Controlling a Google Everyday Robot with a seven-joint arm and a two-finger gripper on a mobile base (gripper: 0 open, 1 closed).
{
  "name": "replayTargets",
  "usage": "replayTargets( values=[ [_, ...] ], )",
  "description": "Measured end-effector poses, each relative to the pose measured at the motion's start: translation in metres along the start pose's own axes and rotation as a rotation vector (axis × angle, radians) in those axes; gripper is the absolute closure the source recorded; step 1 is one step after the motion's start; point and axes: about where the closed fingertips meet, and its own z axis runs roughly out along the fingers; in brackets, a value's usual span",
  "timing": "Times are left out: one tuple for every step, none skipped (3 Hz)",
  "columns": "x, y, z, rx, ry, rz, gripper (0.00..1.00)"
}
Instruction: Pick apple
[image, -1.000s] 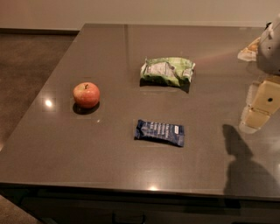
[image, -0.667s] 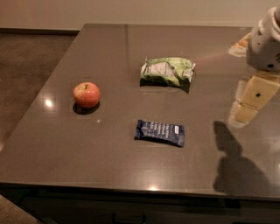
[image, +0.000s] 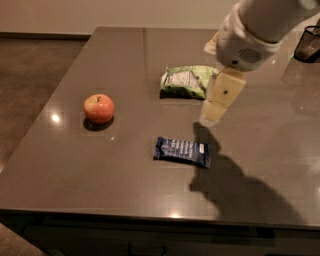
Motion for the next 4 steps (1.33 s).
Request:
replayTargets(
  values=[
    [-0.048,-0.011,0.048,-0.036,-0.028,-0.039,0.00],
    [-0.072,-0.017,0.080,-0.056,-0.033,-0.035,0.00],
    [-0.102,-0.019,0.114,-0.099,-0.052,-0.029,0.00],
    [-0.143,-0.012,0.142,-0.152,-0.082,-0.043,0.00]
  ],
)
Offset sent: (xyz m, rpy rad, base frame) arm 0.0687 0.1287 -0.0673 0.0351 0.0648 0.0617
